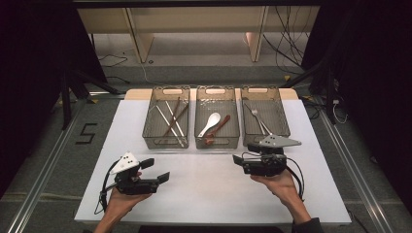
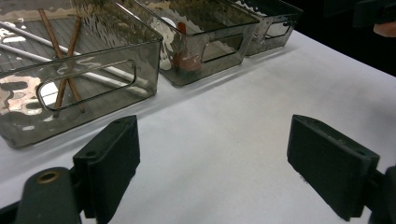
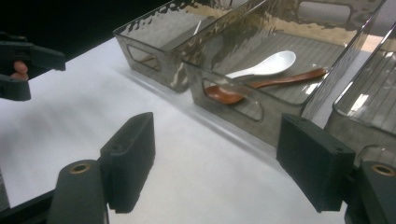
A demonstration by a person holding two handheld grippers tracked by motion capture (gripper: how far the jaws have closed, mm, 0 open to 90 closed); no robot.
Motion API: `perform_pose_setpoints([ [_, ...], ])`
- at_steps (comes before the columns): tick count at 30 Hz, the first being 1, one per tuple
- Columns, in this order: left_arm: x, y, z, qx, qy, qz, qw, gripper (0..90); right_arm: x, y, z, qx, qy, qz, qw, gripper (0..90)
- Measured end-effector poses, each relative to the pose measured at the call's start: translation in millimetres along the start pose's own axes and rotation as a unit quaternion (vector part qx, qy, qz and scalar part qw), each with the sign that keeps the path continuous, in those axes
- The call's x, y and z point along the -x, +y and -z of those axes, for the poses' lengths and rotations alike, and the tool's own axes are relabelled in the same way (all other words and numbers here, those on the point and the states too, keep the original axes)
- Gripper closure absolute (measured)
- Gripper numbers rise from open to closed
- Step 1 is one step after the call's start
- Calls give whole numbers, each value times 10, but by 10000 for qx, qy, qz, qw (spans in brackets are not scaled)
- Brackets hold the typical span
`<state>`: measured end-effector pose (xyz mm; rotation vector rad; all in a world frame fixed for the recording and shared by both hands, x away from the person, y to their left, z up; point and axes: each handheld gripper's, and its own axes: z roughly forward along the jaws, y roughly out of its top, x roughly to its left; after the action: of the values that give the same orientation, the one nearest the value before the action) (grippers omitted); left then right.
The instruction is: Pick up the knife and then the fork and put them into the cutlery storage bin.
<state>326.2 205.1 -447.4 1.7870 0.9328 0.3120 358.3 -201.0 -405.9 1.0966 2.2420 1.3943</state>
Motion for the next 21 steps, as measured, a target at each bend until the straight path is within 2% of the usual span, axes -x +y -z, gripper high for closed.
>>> perform_pose_setpoints([
  [5,-3,2,3,21,-39,65,10000,167,-27,-84,36,68,-13,44,10000,281],
  [21,10,0,0,7,-110,62,9999,164,-110,-357,155,189,2,42,9998,265],
])
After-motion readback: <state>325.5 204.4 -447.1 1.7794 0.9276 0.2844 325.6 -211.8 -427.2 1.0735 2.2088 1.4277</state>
